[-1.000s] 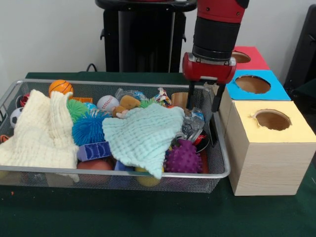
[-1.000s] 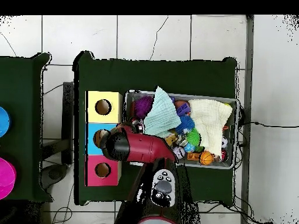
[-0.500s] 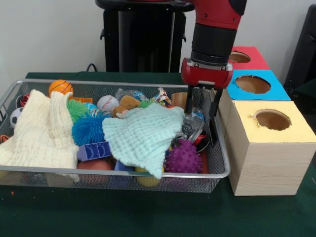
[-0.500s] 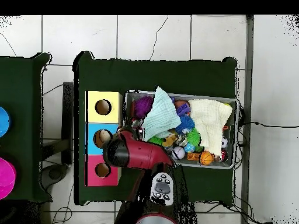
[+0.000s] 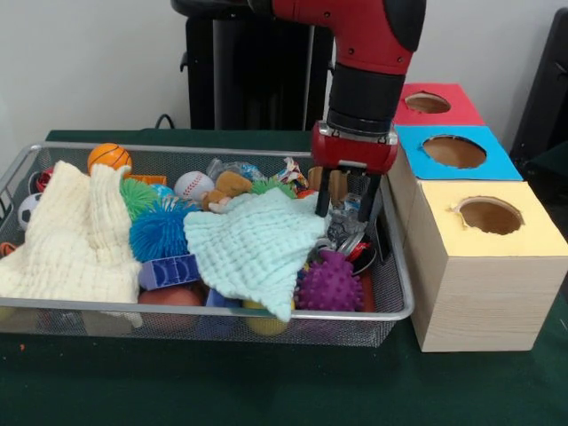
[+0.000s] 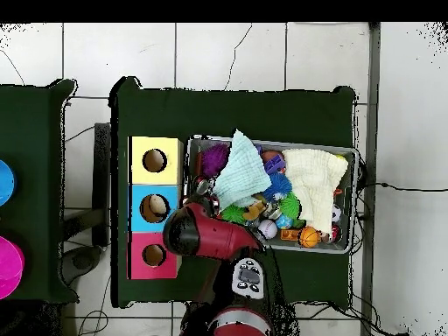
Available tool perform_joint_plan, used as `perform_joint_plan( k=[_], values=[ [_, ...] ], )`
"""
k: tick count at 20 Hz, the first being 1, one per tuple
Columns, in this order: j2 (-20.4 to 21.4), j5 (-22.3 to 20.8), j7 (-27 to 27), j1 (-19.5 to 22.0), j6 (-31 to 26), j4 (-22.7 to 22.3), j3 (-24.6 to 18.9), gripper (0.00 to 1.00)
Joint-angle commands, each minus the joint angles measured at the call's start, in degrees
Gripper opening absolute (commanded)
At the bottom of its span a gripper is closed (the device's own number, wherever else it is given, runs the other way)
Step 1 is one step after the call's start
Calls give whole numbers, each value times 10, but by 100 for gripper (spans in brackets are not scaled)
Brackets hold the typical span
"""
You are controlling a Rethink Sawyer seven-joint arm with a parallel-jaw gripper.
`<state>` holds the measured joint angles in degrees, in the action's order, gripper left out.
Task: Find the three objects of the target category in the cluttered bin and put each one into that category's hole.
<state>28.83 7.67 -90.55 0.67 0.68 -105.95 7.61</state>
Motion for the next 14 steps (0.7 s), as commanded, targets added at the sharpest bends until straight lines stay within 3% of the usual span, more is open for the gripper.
perform_joint_plan(
  k=[1,8,14],
  values=[
    [-48,37,-175,23,43,-34,-63,100],
    [-71,56,-188,38,41,-46,-92,100],
    [-48,83,-191,41,12,-74,-111,100]
  ],
)
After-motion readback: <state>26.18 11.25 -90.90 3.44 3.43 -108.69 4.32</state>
